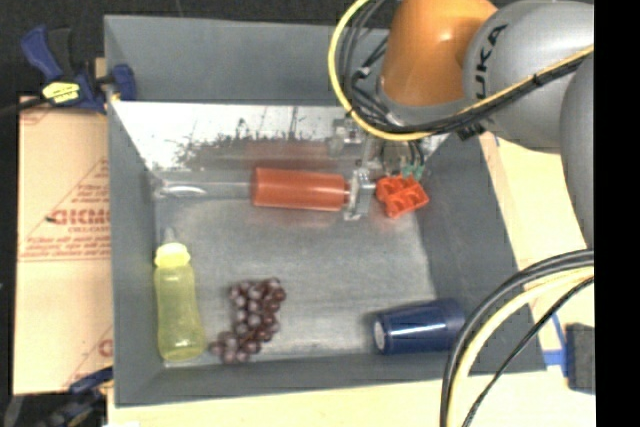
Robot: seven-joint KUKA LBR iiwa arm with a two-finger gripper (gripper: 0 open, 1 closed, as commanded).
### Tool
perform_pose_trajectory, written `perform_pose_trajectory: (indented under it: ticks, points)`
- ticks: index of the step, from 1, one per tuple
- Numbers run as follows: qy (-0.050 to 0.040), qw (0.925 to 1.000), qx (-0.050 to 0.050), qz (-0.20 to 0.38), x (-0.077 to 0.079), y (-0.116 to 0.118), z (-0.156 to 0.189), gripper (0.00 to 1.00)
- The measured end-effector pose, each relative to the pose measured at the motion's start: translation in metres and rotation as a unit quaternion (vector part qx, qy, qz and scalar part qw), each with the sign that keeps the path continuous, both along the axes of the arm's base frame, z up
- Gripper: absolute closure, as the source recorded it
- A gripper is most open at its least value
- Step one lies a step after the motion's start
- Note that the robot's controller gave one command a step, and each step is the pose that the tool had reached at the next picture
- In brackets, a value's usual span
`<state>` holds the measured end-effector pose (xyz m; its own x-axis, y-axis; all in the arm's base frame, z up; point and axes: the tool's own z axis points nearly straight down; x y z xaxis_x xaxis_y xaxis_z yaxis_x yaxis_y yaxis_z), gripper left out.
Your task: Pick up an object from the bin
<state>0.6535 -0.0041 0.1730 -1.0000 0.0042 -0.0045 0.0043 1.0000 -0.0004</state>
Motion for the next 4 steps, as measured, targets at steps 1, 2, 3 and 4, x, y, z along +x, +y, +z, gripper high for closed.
perform_pose_trajectory:
  ticks: [1,2,3,4]
  points:
    - [0.0019,0.9999,0.001,-0.015,-0.007,-0.003,-0.093,0.0]
    - [-0.0006,0.9998,0.001,-0.021,-0.007,-0.002,-0.073,0.0]
    - [-0.001,0.995,0.0,0.1,-0.008,0.036,-0.102,1.0]
    - [-0.0011,0.995,0.001,0.1,-0.008,0.036,-0.102,1.0]
